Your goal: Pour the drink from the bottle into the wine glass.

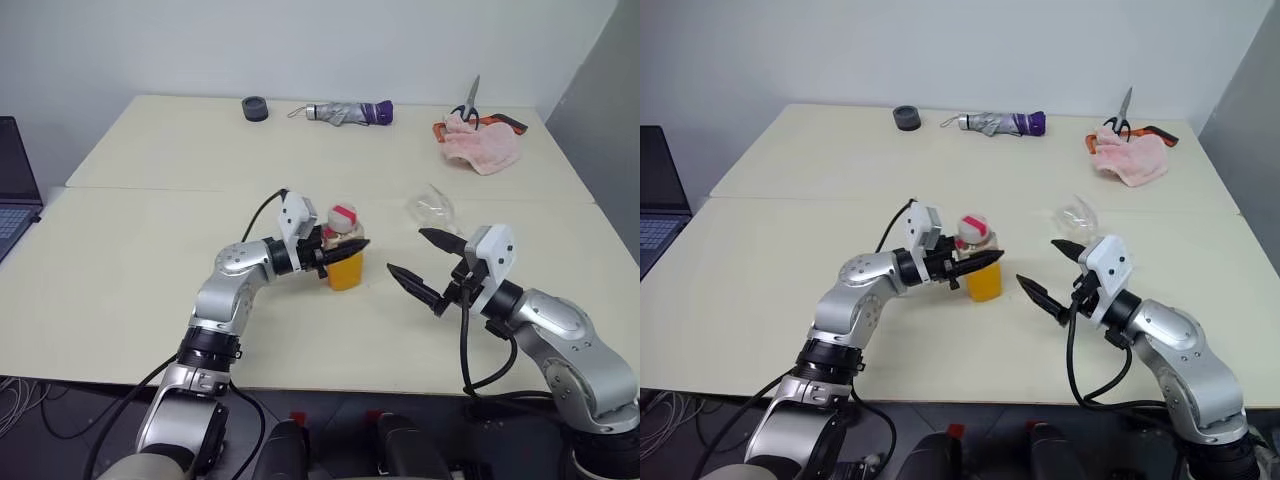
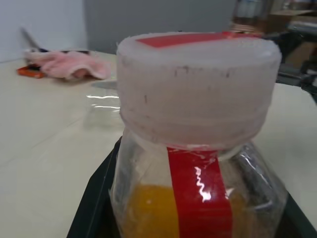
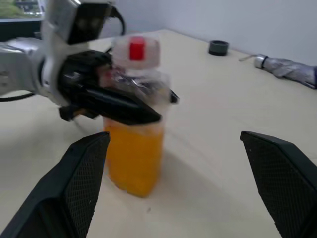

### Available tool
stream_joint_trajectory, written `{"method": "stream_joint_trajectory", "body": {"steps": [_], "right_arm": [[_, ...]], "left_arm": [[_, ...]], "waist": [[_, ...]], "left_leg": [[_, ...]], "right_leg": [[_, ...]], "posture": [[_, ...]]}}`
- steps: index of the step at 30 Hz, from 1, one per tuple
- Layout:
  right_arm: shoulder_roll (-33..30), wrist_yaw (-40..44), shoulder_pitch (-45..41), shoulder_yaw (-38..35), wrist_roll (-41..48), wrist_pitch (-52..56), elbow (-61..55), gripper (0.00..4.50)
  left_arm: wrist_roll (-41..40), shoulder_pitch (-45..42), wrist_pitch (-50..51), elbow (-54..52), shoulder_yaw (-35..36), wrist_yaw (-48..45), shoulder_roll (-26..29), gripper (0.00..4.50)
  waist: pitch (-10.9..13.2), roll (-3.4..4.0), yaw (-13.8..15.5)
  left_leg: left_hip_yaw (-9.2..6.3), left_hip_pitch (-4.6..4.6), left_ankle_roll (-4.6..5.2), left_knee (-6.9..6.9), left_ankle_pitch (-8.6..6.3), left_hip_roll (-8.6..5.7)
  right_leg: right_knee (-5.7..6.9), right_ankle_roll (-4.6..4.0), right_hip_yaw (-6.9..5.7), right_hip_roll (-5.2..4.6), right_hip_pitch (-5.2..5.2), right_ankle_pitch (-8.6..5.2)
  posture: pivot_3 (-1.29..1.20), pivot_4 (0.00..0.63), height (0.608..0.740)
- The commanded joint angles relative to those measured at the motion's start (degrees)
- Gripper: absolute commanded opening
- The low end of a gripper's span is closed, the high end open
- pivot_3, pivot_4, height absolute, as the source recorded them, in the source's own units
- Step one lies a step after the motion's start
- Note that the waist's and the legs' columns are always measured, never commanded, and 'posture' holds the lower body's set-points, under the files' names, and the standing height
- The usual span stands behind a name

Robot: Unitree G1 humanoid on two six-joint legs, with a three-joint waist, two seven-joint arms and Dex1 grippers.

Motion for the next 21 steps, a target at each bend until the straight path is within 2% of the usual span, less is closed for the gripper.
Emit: {"method": "stream_joint_trajectory", "body": {"steps": [1,5,8,21], "right_arm": [[-0.4,-2.4,-4.2,-0.1,2.9,5.5,-4.3,4.50],[1.4,-4.8,-9.4,0.4,6.4,11.0,-4.8,4.50],[2.8,-6.5,-12.3,1.9,5.8,12.2,-3.6,4.50],[6.3,-7.4,-16.9,5.3,6.2,14.6,-1.0,4.50]], "left_arm": [[-1.6,-2.6,-1.0,1.2,-1.7,-5.8,-0.8,1.82],[-1.0,-4.4,-2.8,4.5,-2.4,-9.5,-1.7,1.82],[-0.9,-5.3,-3.6,5.8,-2.8,-11.5,-2.4,1.82],[1.5,-7.8,-9.2,10.9,-3.0,-14.4,-3.6,1.82]], "waist": [[0.0,0.00,0.0],[0.0,0.00,0.0],[0.0,0.00,0.0],[0.0,0.00,-0.1]], "left_leg": [[-0.01,0.00,0.00,0.00,0.00,0.00],[-0.03,-0.02,0.01,0.00,0.00,0.00],[-0.03,-0.04,0.01,0.00,0.00,0.00],[-0.03,-0.06,0.02,0.01,-0.01,0.00]], "right_leg": [[0.00,0.00,-0.01,0.00,0.00,0.00],[-0.01,0.00,-0.02,0.01,0.00,0.00],[-0.05,-0.01,-0.02,0.00,0.00,0.00],[-0.06,0.00,-0.03,0.00,-0.02,0.00]], "posture": [[0.00,0.150,0.740],[0.00,0.150,0.740],[0.00,0.150,0.740],[0.00,0.150,0.740]]}}
